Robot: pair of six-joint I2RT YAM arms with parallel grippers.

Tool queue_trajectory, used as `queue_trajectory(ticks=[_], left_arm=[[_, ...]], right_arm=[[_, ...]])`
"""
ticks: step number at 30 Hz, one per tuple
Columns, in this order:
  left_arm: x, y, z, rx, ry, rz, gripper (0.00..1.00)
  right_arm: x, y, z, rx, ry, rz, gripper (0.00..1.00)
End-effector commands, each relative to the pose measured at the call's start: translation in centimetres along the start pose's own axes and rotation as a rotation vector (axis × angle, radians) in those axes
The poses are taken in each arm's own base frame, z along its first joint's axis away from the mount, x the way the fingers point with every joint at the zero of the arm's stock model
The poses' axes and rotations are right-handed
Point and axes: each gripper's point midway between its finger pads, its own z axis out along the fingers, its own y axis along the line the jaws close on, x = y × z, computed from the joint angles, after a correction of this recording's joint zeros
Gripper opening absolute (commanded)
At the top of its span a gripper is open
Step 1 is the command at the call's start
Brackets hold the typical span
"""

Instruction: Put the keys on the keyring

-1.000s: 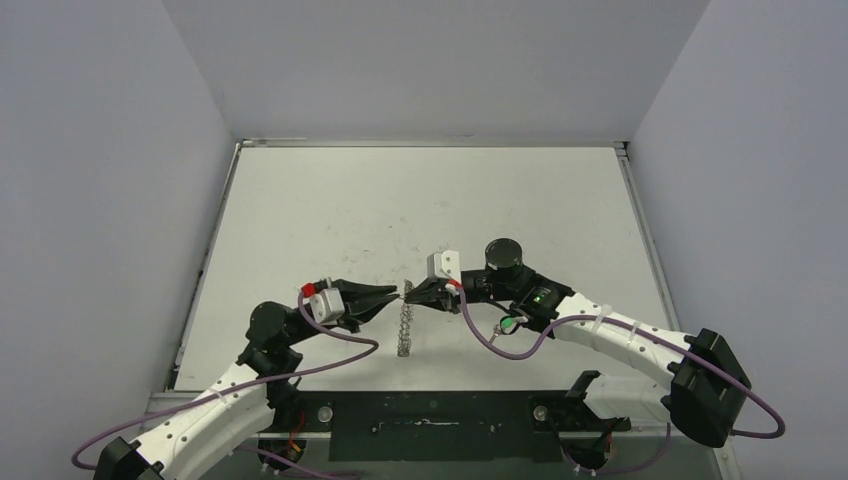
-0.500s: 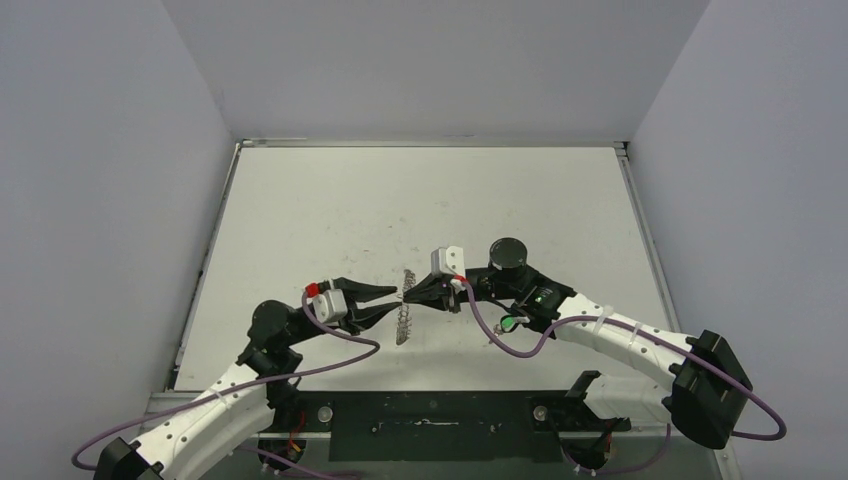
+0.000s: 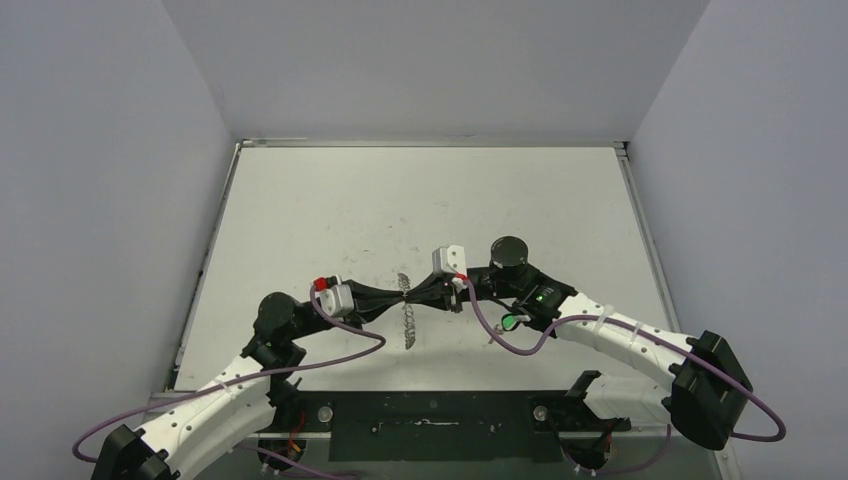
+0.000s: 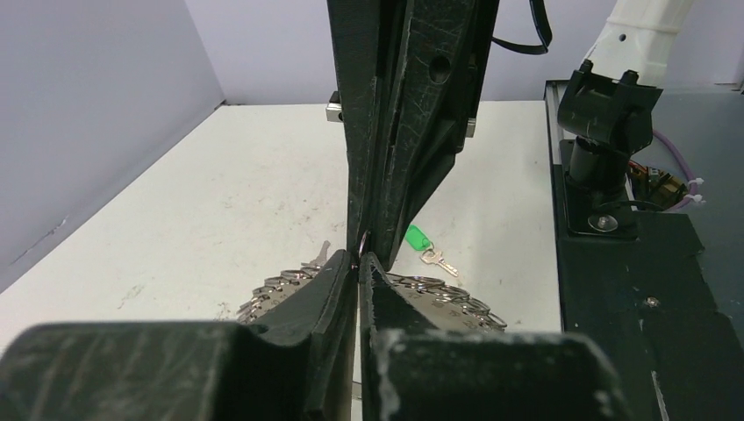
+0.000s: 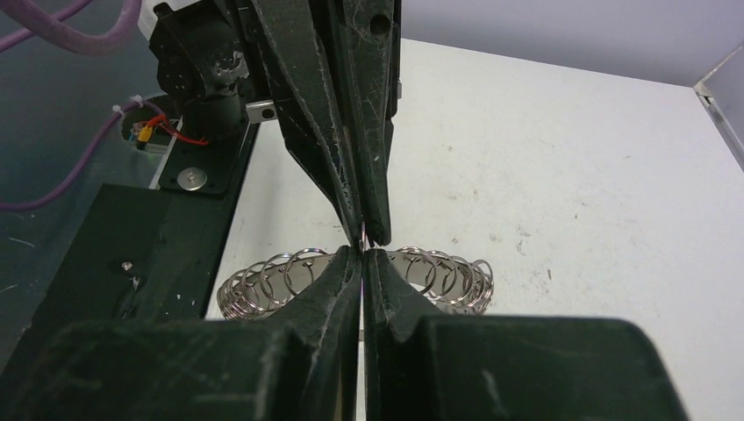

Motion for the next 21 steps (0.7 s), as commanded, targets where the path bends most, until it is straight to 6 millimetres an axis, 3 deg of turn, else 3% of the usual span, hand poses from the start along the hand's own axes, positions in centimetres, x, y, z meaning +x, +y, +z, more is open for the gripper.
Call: queue_trajectory(ticks=[1,11,17,19,21], left_arm=[[-2.2,-0.3,0.7,0.035,-0.041,0.033,0.0],[-1.7,0.4,0.3,-0.02,-0.022,0.03,0.0],[-1.3,0.7,-0.2,-0.047,-0.024,0.06,0.0],[-1.2,0.7,-0.4,-0.053,-0.026,0.065,0.0],[-1.2,0.7,-0.5,-0.062,-0.03,0.07,0.0]], right_arm=[[-3.7,0.1,0.0,-0.024,-0.101,-0.108,0.0],[-3.6,-0.1,0.0,-0.015,-0.078,-0.108,0.03],[-4.4,-1.4,-0.8,0.087,-0.096,-0.115,0.68],[-4.7,-1.7,-1.2,0.121,-0.109,-0.119,0.84],[-4.9,-2.1,-1.5,0.155,-0.115,-0.117,0.93]])
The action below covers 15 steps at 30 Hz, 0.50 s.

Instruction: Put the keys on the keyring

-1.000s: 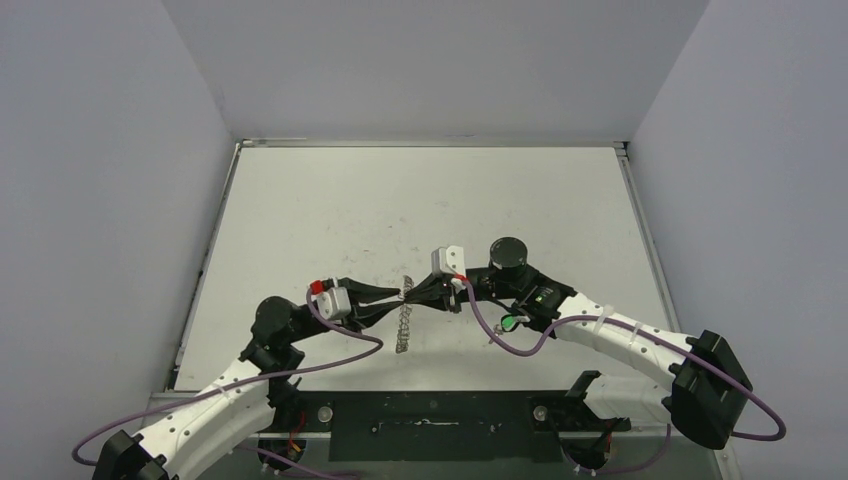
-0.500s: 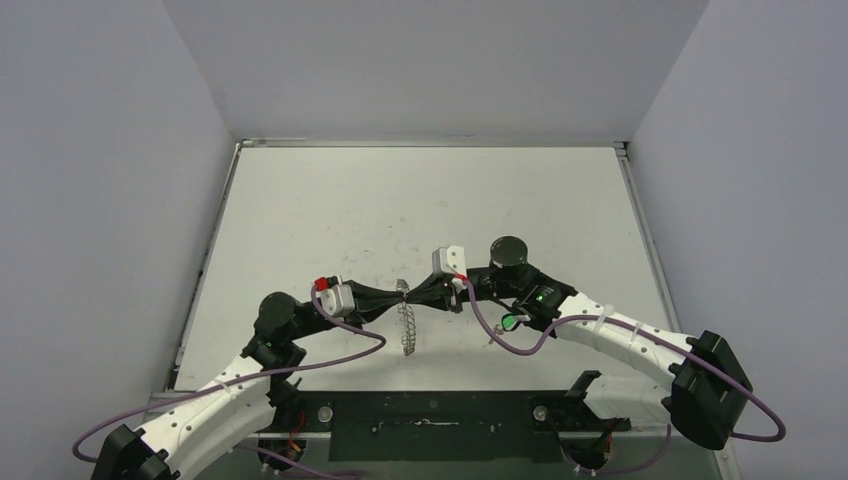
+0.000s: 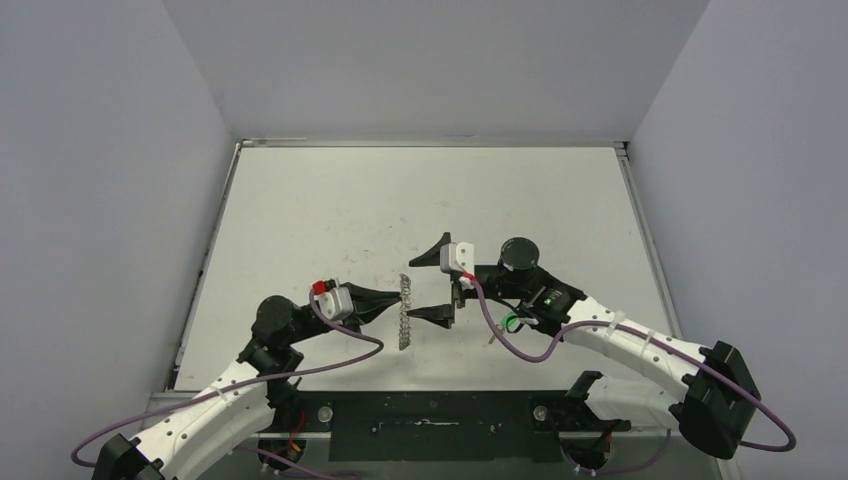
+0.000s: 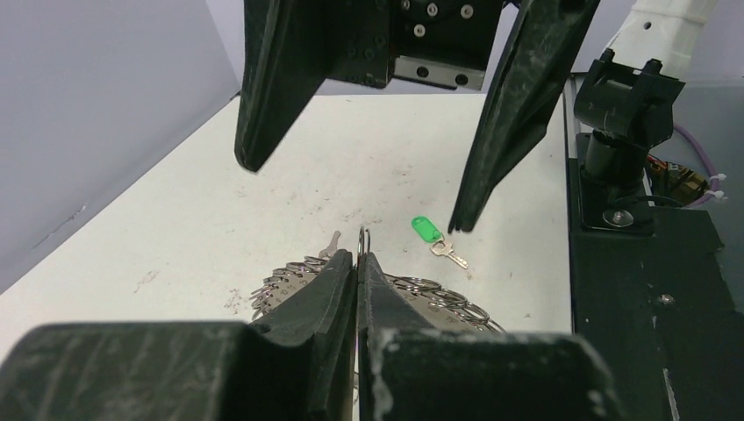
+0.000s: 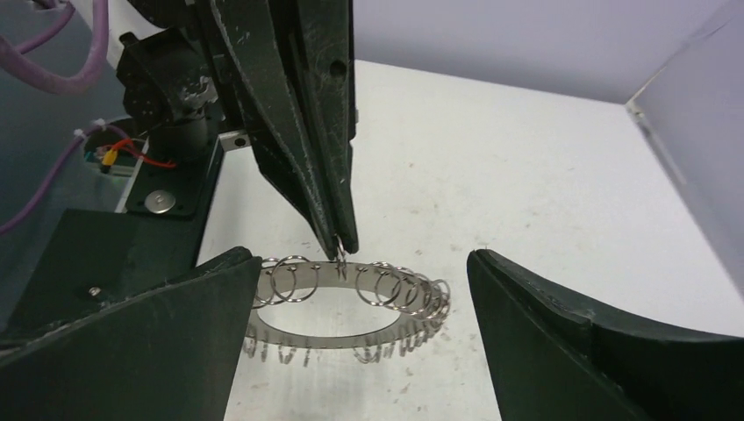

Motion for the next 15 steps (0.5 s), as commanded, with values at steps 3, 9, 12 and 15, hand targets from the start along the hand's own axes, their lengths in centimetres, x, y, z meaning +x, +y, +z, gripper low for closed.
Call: queue_trajectory(ticks=[3,9,12,15], left_arm=[[-1.4,0.4,-0.3,-0.036,-0.053,0.06,0.0],[-1.1,0.4,-0.6,-0.049,-0.051,0.044,0.0],[-0.9,0.5,-0.7,-0.062,-0.051,0.033,0.0],[-0.5,0.7,-0.9,-0.081,-0.044,0.027,0.0]], right_arm=[[-3.8,-2.3,-1.2,0.152,-0.098,-0.066,1.0],[-2.9,-6.5,-3.0,0.434,-0.057,0.138,1.0],[-1.5,-8.8,-4.5,0.605,0.0,0.279,1.0],[0.9,-10.9,-6.9,0.789,0.081,0.407,1.0]])
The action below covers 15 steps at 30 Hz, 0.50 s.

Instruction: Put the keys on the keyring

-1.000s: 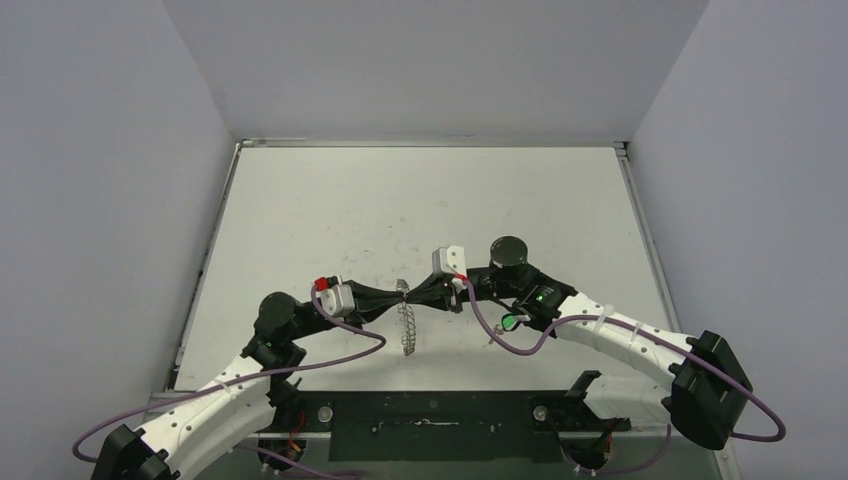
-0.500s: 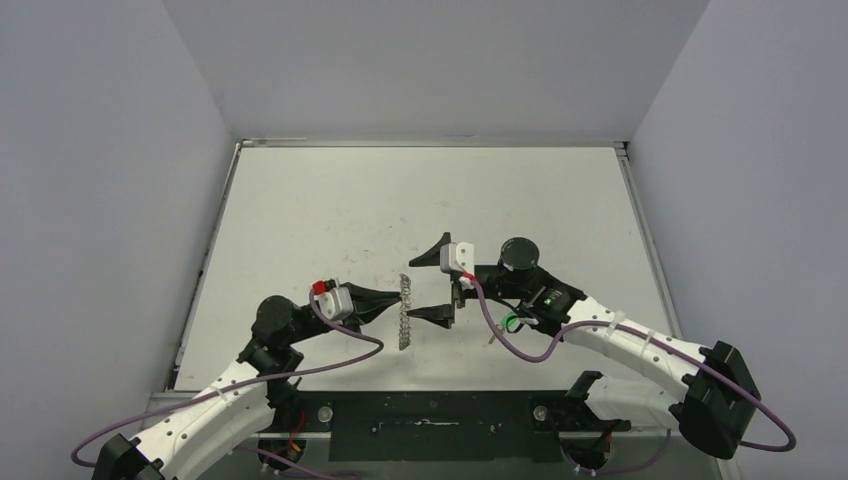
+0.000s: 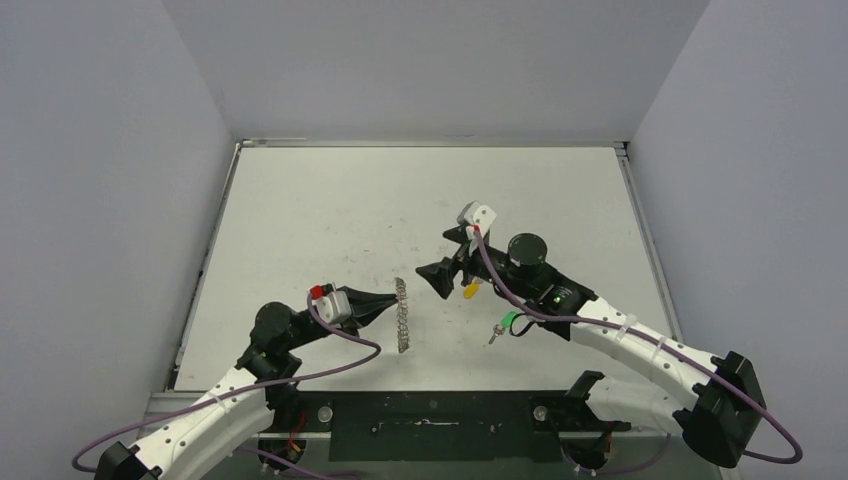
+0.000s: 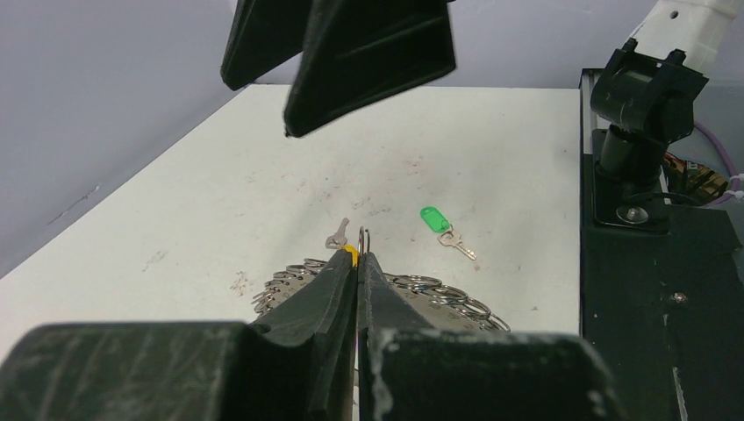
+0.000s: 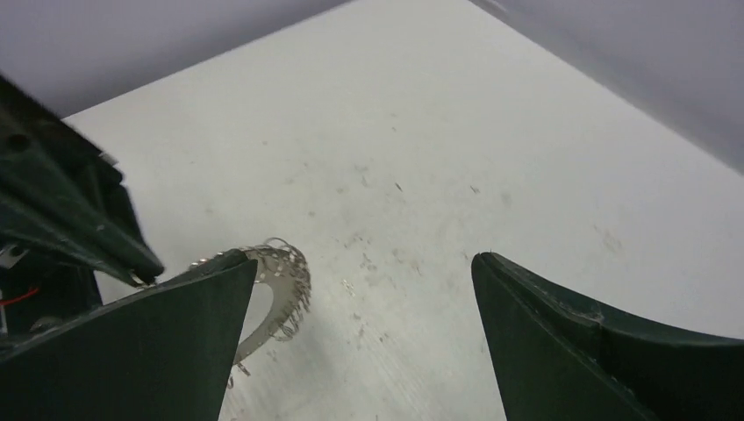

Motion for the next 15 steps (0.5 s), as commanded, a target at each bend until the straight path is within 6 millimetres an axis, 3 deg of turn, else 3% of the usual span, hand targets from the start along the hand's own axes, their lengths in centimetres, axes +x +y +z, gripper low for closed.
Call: queue_trajectory(ticks=[1,5,8,12,15], left_arm=[[-1.1,0.6,-0.1,-0.044,-0.046,0.0,0.0],[-0.6,1.0,-0.4,-0.083,-0.037,-0.023,0.0],[-0.4,1.2,-0.5,-0.099,-0.032,-0.028,0.0],[0.0,1.3,-0.7,-0.113,-0.028,-0.032,0.0],[0.1,1.4,-0.7,-0.119,-0.025,-0.036,0.0]], right_arm=[[0.4,-6.5,-1.6,0.374,0.073,0.212,1.0],[5.1,-10.3,-3.7,0.555,0.225,0.396,1.0],[9.3,-11.9,-5.5,0.635,0.35,0.52,1.0],[14.6,-12.4,-8.4,0.716,0.493,0.663,1.0],[17.4,-11.6,-10.4,0.769,0.587,0.747,0.99]])
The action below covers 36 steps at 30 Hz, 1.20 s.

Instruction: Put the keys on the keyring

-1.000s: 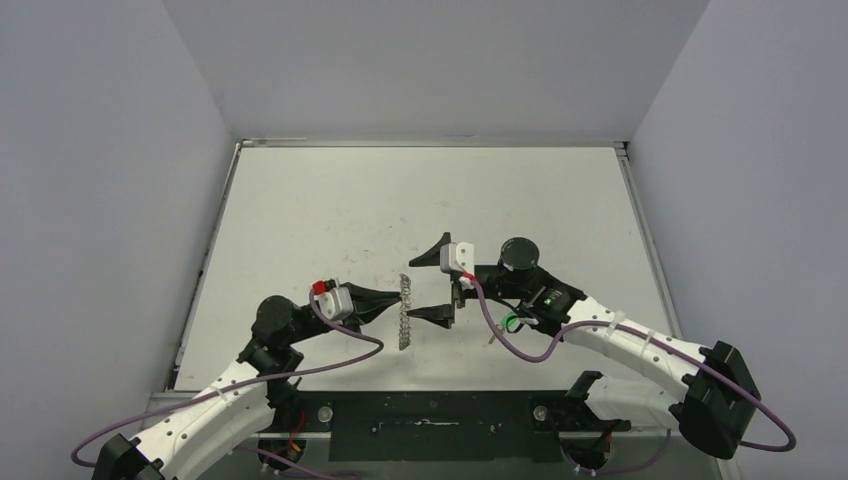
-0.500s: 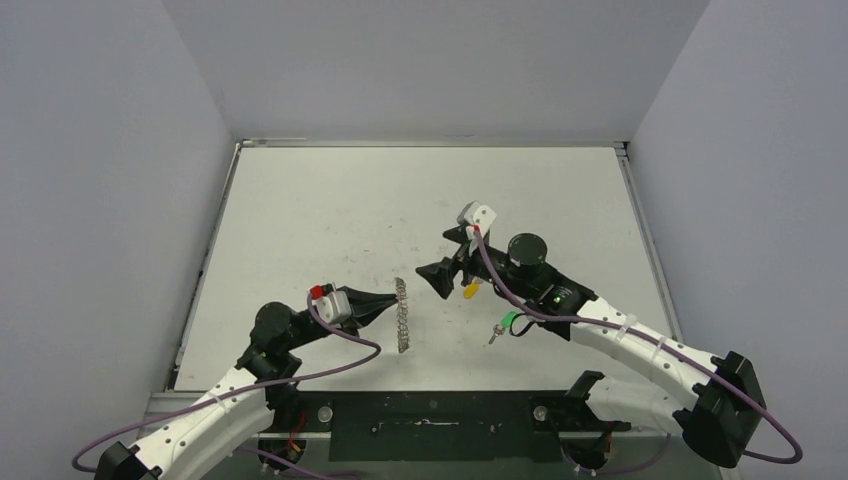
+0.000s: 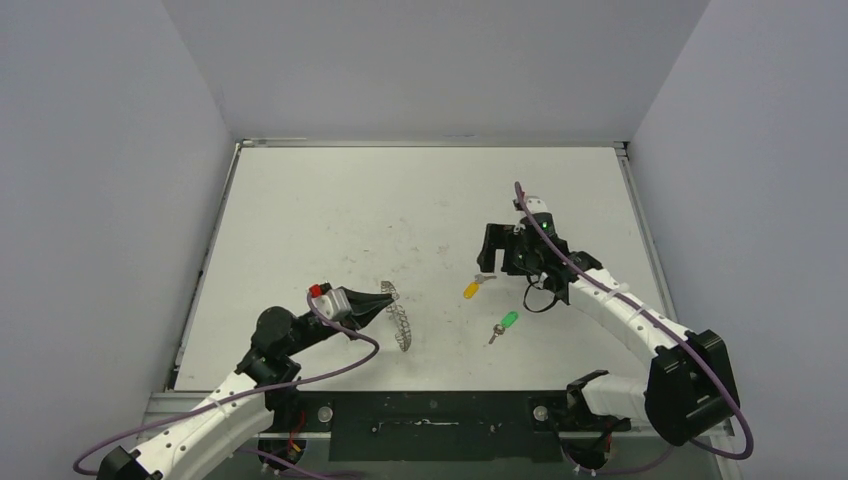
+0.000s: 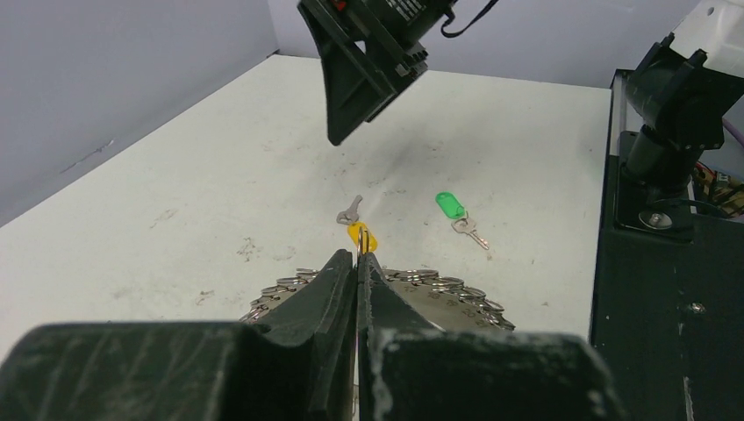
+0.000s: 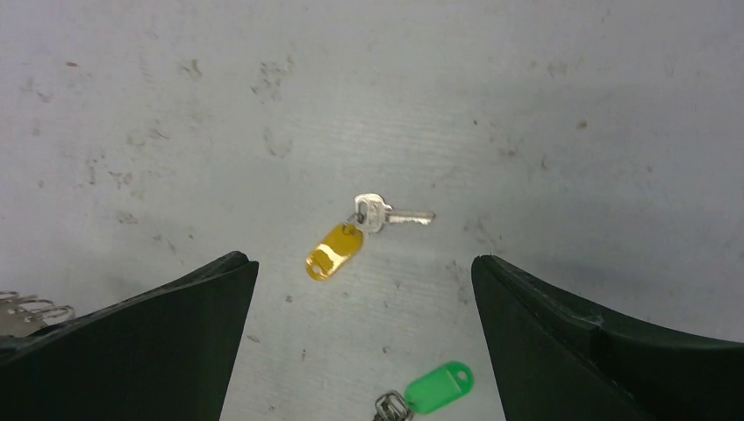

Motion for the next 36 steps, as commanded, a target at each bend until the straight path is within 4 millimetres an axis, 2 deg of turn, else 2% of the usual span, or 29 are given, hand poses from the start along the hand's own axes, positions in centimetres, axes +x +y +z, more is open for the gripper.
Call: queue_trajectory(ticks=[1,5,9,12,15,18,21,27,32,36], left_arm=[[-1.4,0.4,0.2,-0.027,-0.05,0.008,0.0],[-1.0,0.6,0.2,-0.036,-0.047,0.001,0.0],[-1.0,0.6,0.2,-0.04,-0.054,-0.003,0.0],[-0.9,0.6,0.2,-0.039,-0.055,-0.007,0.0],[-0.8,0.5,0.1,-0.038,-0.058,-0.009,0.0],[-0.8,0.5,0.0,-0.038,-0.061,-0.01,0.0],[-0.9,0.4,0.0,-0.037,-0.064,-0.007,0.0],[-0.9,0.4,-0.2,-0.04,-0.068,-0.002,0.0],[-0.9,0.4,-0.2,-0.042,-0.066,-0.001,0.0],[-0.8,0.5,-0.2,-0.045,-0.066,0.0,0.0]], right_arm=[[5.3,-2.6,-0.8,0.105,0.181,0.139,0.98],[8.8,-2.8,-1.6,0.113,0.276,0.193,0.88],[11.2,-2.6,-2.3,0.122,0.345,0.207,0.64],[12.3,-2.6,-2.6,0.15,0.374,0.197,0.62],[12.9,-2.3,-2.7,0.157,0.383,0.188,0.56],[13.4,-2.1,-2.7,0.166,0.399,0.186,0.44],[13.9,-2.4,-2.9,0.19,0.413,0.182,0.4],[14.4,-3.6,-3.7,0.246,0.402,0.177,0.39],[15.0,-3.6,-3.4,0.248,0.418,0.182,0.38],[15.1,-3.3,-3.0,0.234,0.421,0.191,0.21]])
